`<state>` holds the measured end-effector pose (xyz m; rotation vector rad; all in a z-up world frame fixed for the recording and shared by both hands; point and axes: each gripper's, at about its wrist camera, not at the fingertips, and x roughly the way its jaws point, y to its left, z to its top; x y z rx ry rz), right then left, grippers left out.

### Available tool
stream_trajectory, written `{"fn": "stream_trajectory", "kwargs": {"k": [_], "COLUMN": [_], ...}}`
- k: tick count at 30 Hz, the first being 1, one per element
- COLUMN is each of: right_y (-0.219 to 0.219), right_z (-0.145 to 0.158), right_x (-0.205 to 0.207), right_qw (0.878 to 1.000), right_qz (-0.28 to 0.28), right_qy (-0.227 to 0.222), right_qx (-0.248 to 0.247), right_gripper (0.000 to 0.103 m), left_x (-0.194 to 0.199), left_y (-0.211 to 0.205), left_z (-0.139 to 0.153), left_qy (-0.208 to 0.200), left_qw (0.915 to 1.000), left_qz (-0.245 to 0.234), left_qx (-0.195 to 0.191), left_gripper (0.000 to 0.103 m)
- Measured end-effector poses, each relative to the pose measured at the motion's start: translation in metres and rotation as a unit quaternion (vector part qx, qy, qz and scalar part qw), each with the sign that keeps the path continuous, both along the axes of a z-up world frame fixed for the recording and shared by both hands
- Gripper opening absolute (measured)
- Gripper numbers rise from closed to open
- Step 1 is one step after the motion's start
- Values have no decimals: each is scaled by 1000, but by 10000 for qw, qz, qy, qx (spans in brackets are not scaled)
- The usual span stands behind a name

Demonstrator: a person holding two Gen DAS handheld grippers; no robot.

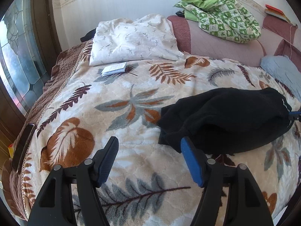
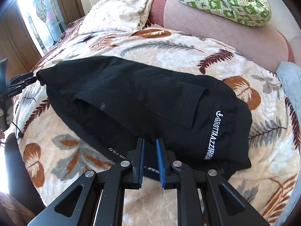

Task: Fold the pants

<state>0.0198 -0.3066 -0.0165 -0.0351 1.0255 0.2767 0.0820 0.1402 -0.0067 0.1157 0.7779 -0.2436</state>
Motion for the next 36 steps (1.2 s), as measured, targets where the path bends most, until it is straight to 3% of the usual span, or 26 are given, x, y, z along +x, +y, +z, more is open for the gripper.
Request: {"fn": "stream_trajectory", "kwargs": {"k": [4, 5, 7, 8, 9, 11, 13, 15, 16, 21, 23, 26, 29, 32, 36], "right_y": [7, 11, 24, 32, 42, 62, 75, 83, 85, 65, 53, 51, 87, 151, 247], "right_z": [26, 33, 41, 44, 44, 37, 28, 12, 4, -34, -37, -5, 34, 56, 55], "right_x": [-6, -5, 4, 10, 18, 36, 52, 62, 63, 36, 23, 24, 46, 82, 127], "right_qw": [9992, 9985, 9973, 9969, 9966, 9964, 9966, 9974, 9975, 9916, 9903, 9952, 9995, 9943, 9781], "right_qz": [-26, -14, -8, -25, -96, -354, -460, -451, -418, -299, -278, -401, -2, 821, 1939], "right_qy": [-350, -460, -613, -678, -764, -766, -667, -461, -311, 318, 442, 207, -260, -365, -268], "right_qx": [215, 305, 410, 398, 290, -104, -170, -324, -484, -1222, -1290, -863, -194, 583, 713], "right_gripper": [16, 21, 47, 74, 81, 80, 76, 59, 57, 55, 55, 56, 56, 56, 56], "left_x": [2, 5, 12, 17, 20, 26, 29, 29, 27, 24, 24, 24, 22, 13, 3], "left_y": [16, 19, 19, 17, 13, 7, 2, 1, 3, 29, 41, 49, 42, 38, 49], "left_z": [10, 12, 15, 16, 16, 17, 18, 19, 20, 20, 19, 14, 8, 7, 9], "left_qy": [2, 19, 40, 46, 45, 63, 85, 59, 30, 14, 59, 139, 125, -78, -202], "left_qw": [9979, 9969, 9944, 9936, 9931, 9921, 9918, 9919, 9918, 9882, 9854, 9815, 9802, 9812, 9793], "left_qz": [313, 410, 537, 599, 659, 741, 790, 834, 853, 1156, 1306, 1372, 1352, 1348, 1371], "left_qx": [-561, -678, -912, -958, -972, -1014, -1000, -957, -948, -1005, -1090, -1330, -1439, -1380, -1474], "left_gripper": [69, 70, 70, 70, 70, 70, 70, 70, 70, 70, 70, 70, 70, 70, 70]}}
